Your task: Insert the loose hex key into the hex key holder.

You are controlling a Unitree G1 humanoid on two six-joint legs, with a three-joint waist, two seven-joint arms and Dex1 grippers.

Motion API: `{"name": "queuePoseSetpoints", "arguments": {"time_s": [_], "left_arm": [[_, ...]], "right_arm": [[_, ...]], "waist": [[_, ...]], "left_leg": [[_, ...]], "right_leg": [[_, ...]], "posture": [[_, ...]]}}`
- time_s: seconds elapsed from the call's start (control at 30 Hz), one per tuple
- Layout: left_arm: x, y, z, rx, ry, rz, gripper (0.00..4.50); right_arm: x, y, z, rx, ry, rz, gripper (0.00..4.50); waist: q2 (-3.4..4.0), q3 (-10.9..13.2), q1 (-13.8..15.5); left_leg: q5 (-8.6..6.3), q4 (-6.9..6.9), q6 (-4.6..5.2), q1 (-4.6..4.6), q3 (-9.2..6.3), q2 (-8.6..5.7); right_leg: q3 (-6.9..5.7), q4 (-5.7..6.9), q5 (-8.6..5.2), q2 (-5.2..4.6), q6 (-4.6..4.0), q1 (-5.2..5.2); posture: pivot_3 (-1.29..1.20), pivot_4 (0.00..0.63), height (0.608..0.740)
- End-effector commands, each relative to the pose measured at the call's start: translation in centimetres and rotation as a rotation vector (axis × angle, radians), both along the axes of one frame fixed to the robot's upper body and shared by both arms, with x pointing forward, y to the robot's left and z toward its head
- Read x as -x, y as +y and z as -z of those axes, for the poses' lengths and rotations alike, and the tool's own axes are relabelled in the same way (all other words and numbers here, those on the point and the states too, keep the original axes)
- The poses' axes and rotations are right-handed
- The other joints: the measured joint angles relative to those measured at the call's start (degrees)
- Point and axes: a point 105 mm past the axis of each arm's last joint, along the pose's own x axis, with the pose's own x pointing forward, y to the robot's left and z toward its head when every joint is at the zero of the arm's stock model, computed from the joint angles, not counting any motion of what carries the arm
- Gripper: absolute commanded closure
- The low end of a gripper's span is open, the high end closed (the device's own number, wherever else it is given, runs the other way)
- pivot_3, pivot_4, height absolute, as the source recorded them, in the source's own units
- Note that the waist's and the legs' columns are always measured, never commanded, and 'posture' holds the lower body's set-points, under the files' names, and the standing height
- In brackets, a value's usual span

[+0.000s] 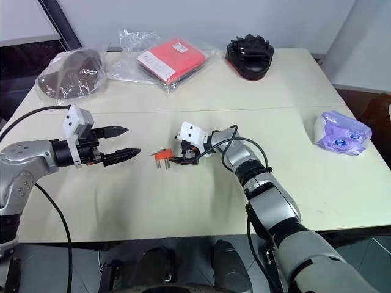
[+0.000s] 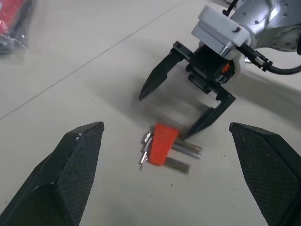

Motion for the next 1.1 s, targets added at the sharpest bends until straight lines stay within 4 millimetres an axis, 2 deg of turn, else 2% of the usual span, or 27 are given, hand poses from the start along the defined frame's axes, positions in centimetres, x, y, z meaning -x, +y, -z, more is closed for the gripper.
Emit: {"name": "queuePoseSetpoints", "arguments": {"time_s": [0.03, 0.17, 0.33, 0.37, 0.43, 0.63, 0.67, 0.93, 1.1], "left_arm": [[0.2, -0.1, -1.3, -0.004, -0.052, 0.008, 0.00], [0.1, -0.2, -1.3, -0.007, -0.055, 0.008, 0.00], [-0.1, -0.3, -1.4, -0.009, -0.062, 0.009, 0.00], [-0.2, -0.3, -1.4, -0.010, -0.065, 0.009, 0.00], [-0.3, -0.4, -1.5, -0.009, -0.071, 0.008, 0.00], [-0.4, -0.3, -1.5, -0.003, -0.080, -0.002, 0.00], [-0.4, -0.4, -1.4, -0.002, -0.080, -0.002, 0.00], [-0.7, -1.1, -0.9, 0.021, -0.077, 0.008, 0.00], [-0.9, -1.5, -0.9, 0.030, -0.079, 0.021, 0.00]], "right_arm": [[0.2, 0.8, -0.5, -0.047, 0.017, -0.006, 0.06], [0.2, 1.0, 0.1, -0.073, 0.082, 0.031, 0.06], [-0.3, 0.1, 0.8, -0.061, 0.085, 0.088, 0.06], [-0.4, -0.1, 0.9, -0.056, 0.085, 0.094, 0.29], [-0.4, -0.3, 1.1, -0.051, 0.083, 0.093, 0.94], [-0.2, -0.4, 1.8, -0.028, 0.101, 0.087, 4.04], [-0.1, -0.5, 1.9, -0.021, 0.096, 0.080, 4.44], [0.5, -1.1, 1.7, -0.015, 0.067, 0.053, 4.44], [1.7, -0.8, 2.9, 0.001, 0.128, 0.039, 4.44]], "waist": [[0.00, 0.0, -0.1], [0.00, 0.0, -0.2], [0.01, 0.0, -0.1], [0.01, 0.0, -0.1], [0.01, 0.0, -0.1], [0.01, 0.0, -0.1], [0.01, 0.0, -0.1], [0.01, 0.0, 0.0], [0.00, 0.0, 0.0]], "left_leg": [[0.00, -0.01, 0.00, 0.00, -0.01, 0.00], [0.00, -0.01, 0.00, 0.00, -0.02, 0.00], [0.00, 0.00, -0.01, 0.01, -0.02, -0.01], [0.01, 0.00, -0.01, 0.01, -0.02, -0.01], [0.01, 0.00, -0.02, 0.02, -0.02, -0.02], [0.02, 0.01, -0.04, 0.04, -0.02, -0.03], [0.02, 0.02, -0.04, 0.05, -0.02, -0.03], [0.02, 0.03, -0.04, 0.07, -0.03, -0.05], [0.02, 0.03, -0.04, 0.07, -0.05, -0.06]], "right_leg": [[-0.01, 0.01, 0.00, 0.00, 0.00, 0.00], [-0.01, 0.09, 0.00, 0.00, 0.00, -0.04], [-0.01, 0.10, 0.00, -0.01, 0.00, -0.03], [-0.01, 0.10, 0.00, -0.01, 0.00, -0.03], [-0.01, 0.10, 0.00, -0.01, 0.00, -0.02], [-0.01, 0.13, 0.00, -0.02, 0.00, 0.00], [-0.01, 0.17, 0.00, -0.02, 0.00, 0.00], [-0.01, 0.24, 0.00, -0.06, 0.00, 0.00], [-0.02, 0.26, 0.00, -0.06, 0.00, 0.00]], "posture": [[0.00, 0.150, 0.740], [0.00, 0.150, 0.740], [0.00, 0.150, 0.740], [0.00, 0.150, 0.740], [0.00, 0.150, 0.740], [0.00, 0.150, 0.740], [0.00, 0.150, 0.740], [0.00, 0.150, 0.740], [0.00, 0.150, 0.740]]}}
